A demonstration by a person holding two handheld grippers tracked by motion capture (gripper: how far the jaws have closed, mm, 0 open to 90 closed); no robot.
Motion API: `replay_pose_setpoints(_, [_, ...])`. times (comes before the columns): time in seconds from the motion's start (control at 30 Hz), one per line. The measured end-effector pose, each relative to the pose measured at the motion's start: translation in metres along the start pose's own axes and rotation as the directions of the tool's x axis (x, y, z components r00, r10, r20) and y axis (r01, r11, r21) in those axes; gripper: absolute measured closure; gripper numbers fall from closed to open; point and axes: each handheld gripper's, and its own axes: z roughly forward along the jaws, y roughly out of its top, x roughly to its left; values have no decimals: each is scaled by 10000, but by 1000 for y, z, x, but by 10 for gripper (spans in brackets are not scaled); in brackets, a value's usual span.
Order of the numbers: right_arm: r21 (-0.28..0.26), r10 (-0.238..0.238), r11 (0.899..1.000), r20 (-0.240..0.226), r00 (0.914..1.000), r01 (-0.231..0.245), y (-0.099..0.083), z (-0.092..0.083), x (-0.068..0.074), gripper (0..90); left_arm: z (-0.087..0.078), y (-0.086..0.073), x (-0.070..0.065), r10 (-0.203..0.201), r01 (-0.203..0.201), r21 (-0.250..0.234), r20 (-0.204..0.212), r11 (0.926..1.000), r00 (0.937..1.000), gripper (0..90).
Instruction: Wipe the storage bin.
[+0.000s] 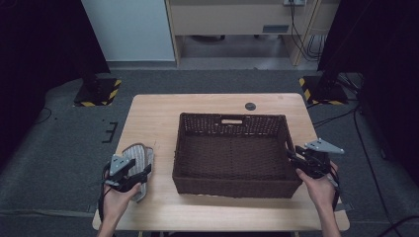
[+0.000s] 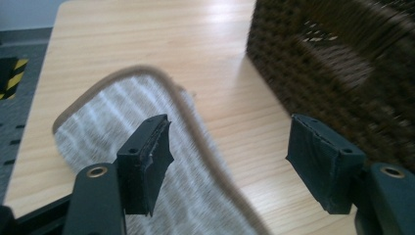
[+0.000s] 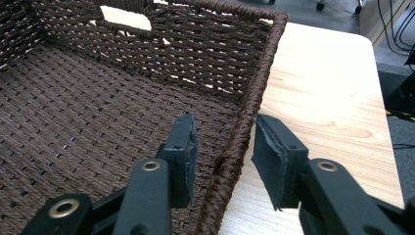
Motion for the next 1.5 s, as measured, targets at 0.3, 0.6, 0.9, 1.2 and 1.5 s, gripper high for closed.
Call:
replay_pose_setpoints(0.3, [361,-28,9993,160,9999,22,-2,3,-1,696,-2,22,-10,-128,147,-458,416,9988,9991,326])
replay_pose_setpoints(0.6, [357,-25,9994,109,9999,21,0,5,-3,723,8,43,-35,79,-17,-630,976,9980,9952,355])
replay_pose_setpoints(0.9, [274,-33,9996,162,9999,29,2,9,-5,730,23,54,-66,474,-386,-538,1724,9978,9839,411])
replay_pose_setpoints(1.2, [-3,-71,10000,106,9999,71,3,0,-2,640,38,55,-75,689,-706,47,1589,9975,9849,514])
replay_pose_setpoints(1.5, [393,-142,9991,305,9994,130,2,2,-1,741,45,51,-75,647,-699,257,1656,9972,9841,618])
